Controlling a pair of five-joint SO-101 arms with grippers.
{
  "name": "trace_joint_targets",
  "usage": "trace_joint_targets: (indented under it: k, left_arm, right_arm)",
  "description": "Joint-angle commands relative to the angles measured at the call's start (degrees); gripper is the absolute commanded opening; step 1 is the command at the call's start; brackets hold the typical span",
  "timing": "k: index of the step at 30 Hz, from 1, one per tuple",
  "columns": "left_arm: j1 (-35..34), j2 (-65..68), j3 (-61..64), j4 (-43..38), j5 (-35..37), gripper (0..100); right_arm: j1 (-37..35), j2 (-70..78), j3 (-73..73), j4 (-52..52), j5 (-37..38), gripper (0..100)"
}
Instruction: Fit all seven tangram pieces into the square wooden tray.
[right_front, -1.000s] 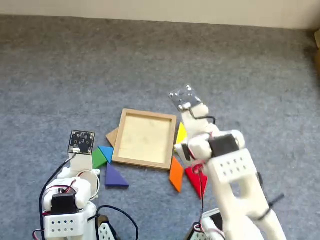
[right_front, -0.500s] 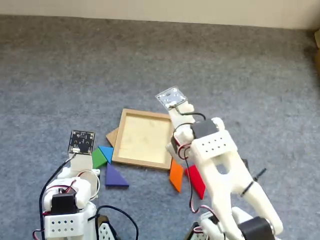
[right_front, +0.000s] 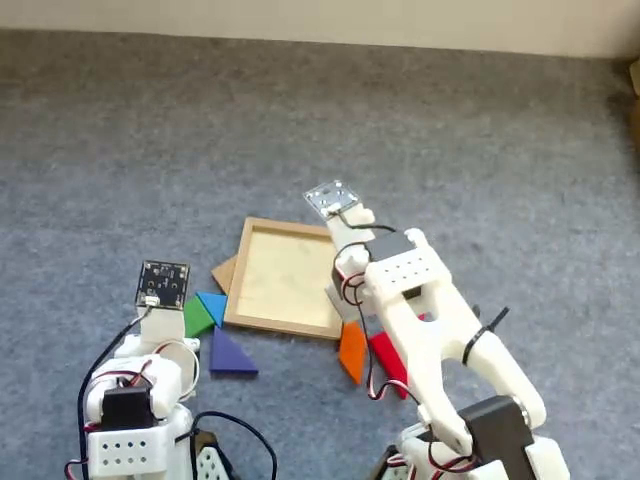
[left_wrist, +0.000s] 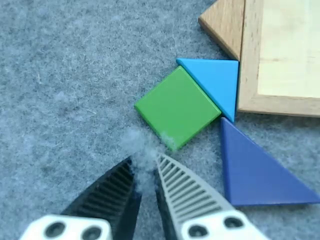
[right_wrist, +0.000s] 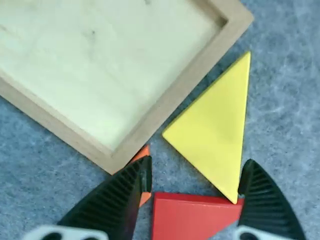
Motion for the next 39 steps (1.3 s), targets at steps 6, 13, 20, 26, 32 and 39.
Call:
trace_joint_targets:
  k: [6,13,20,26,32,39]
  left_arm:
    - [-0.5,-1.5,1.2,0.4,0.3,0]
    - [-0.5,-1.5,1.2,0.4,0.3,0]
    - [-0.5,-1.5,1.2,0.4,0.3,0]
    - [-0.5,-1.5,1.2,0.4,0.3,0]
    - [-0.5,-1.5,1.2,0.4,0.3,0]
    - [-0.5,-1.5,1.2,0.4,0.3,0]
  right_arm:
    - [-2.9,0.0,-2.8,-4.0,-0.7,27.9]
    - [-6.0,0.0,-0.8,-6.2,-0.7,27.9]
    - [-4.1,3.5,1.8,-7.1,-0.4,28.0]
    - [-0.7,9.8,0.7,-9.6,2.5,28.1]
    - [-0.7,9.8,-2.5,-6.0,2.6,28.1]
    - [1.7,9.8,-8.7,-1.9,2.9,28.1]
